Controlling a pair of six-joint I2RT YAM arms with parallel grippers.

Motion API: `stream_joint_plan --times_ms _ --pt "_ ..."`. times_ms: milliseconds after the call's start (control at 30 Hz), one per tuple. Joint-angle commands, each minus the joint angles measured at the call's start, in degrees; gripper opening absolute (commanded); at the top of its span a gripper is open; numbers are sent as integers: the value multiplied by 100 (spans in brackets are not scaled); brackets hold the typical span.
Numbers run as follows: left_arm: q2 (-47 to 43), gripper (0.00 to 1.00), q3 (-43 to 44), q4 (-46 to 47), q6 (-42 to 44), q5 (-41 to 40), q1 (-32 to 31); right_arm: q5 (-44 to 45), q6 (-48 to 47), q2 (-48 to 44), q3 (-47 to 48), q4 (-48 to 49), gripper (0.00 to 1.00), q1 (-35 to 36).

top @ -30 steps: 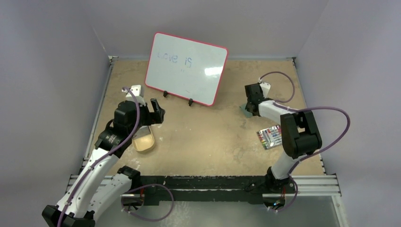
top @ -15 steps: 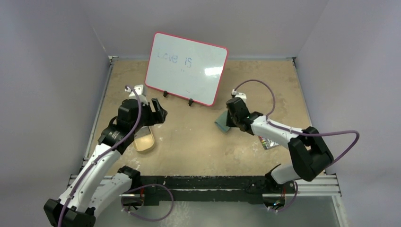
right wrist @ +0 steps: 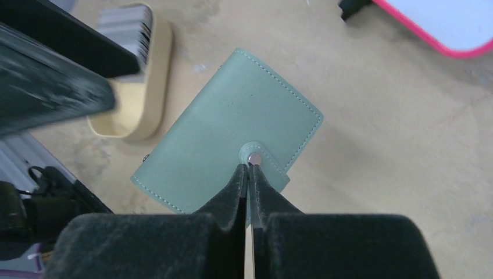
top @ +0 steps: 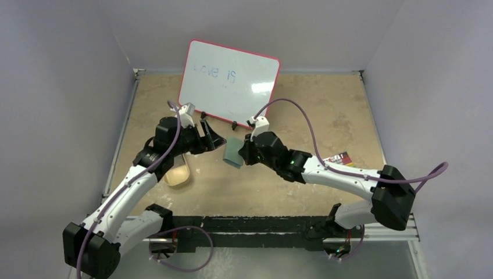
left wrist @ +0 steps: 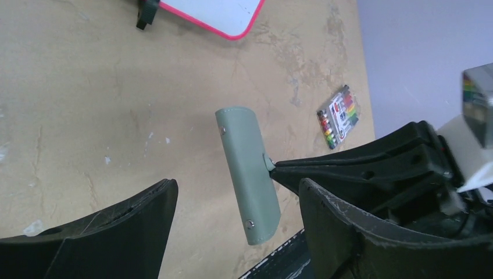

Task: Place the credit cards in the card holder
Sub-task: Open the card holder at the center of the board.

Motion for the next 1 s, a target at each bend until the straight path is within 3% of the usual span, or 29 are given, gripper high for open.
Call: stream_joint_plan --times_ms 0,200,333,400,567,867,967 --pt "102 76 -132 603 -265 449 33 19 -174 -141 356 721 0 78" --pt "441 74 -334 902 -345 569 33 -189 -257 -311 276 1023 0 108" --pt "594 67 -457 1308 -536 815 27 -305 -264 -337 248 1085 0 118" --pt "609 54 -521 1434 -585 843 32 -322 -266 -346 211 1144 0 117" --pt "649 2 -528 1468 -500 994 33 -175 54 -376 156 873 0 117" --pt "728 0 -668 1487 -381 924 33 206 201 -645 -245 573 0 97" --pt "760 0 -728 1668 -512 971 28 -98 216 -529 -198 556 0 91"
